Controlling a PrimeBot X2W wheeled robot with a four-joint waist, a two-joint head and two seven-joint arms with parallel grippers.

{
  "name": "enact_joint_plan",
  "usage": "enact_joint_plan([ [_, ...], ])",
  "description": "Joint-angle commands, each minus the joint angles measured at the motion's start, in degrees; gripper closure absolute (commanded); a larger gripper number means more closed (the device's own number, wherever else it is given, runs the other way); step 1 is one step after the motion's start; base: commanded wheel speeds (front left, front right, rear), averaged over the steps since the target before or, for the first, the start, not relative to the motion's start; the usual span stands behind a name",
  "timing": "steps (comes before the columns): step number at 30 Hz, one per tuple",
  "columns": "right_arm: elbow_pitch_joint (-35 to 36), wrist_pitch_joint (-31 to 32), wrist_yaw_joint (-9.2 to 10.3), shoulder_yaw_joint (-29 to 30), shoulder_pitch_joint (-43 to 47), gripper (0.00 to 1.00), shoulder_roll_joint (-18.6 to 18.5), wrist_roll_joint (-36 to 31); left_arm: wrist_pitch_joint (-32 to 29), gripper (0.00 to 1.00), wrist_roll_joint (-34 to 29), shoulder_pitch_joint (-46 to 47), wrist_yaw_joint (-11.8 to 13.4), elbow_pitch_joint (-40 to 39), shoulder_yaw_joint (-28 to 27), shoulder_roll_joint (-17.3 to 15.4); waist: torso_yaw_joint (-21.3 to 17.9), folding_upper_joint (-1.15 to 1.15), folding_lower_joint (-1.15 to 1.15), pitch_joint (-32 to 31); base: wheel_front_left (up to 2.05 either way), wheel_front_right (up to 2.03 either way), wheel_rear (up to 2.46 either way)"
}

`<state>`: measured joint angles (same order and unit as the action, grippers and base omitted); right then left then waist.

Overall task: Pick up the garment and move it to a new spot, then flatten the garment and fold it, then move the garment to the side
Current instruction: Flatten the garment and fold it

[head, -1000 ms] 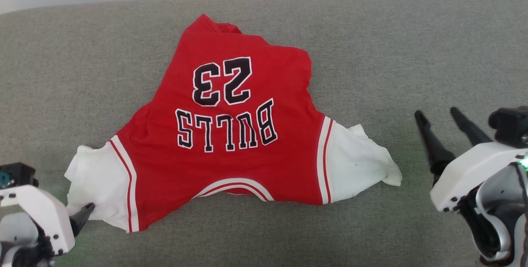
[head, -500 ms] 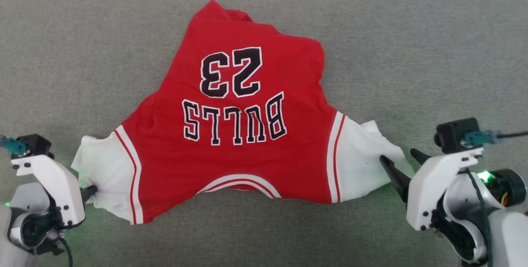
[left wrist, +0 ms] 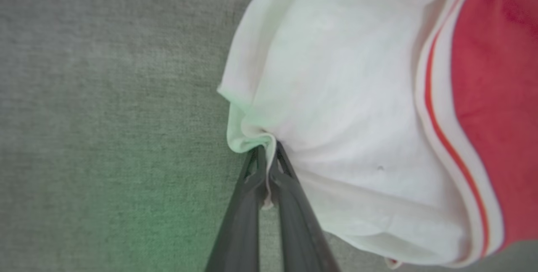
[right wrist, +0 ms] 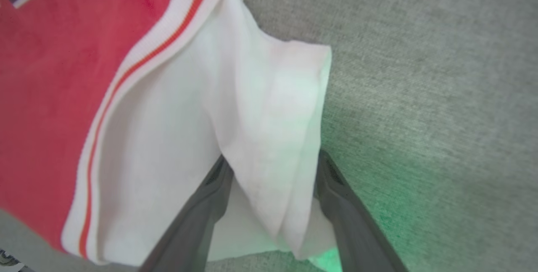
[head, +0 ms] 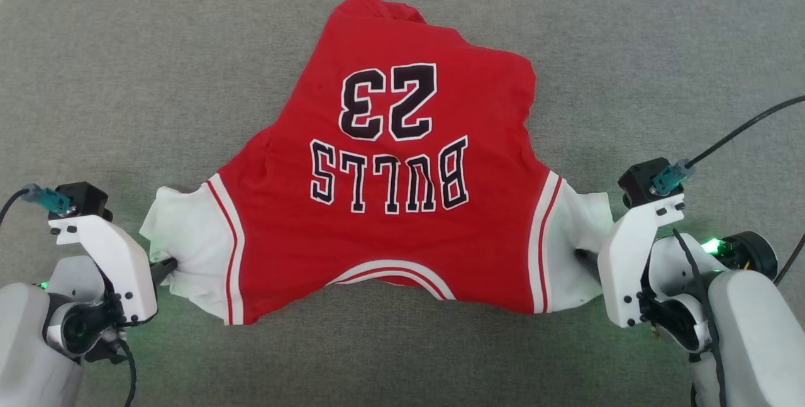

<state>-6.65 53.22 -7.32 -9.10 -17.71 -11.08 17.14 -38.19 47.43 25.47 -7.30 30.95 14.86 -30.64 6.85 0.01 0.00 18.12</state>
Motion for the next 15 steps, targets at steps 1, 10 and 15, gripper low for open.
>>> enact_joint_plan([
  [1,-3.9,2.6,-0.35,-2.3,2.7,1.0,0.5,1.6,0.3,1.0,1.1,0.4,-0.2,0.8,1.5,1.7,0.5,-0.01,0.0,-0.4,0.0,0.0,0.0],
  [10,2.3,4.5,-0.29,1.0,-2.2,1.0,-1.1,8.8,-2.9,1.0,3.3,2.5,-0.2,-1.7,1.8,-2.2,0.3,-0.01,0.0,-3.7,0.0,0.0,0.0],
  [15,6.5,5.3,-0.28,2.7,-5.4,1.0,-1.3,13.2,-6.6,1.0,2.7,4.2,0.7,-7.1,2.1,-5.1,-0.2,-0.01,0.0,-7.0,0.0,0.0,0.0],
])
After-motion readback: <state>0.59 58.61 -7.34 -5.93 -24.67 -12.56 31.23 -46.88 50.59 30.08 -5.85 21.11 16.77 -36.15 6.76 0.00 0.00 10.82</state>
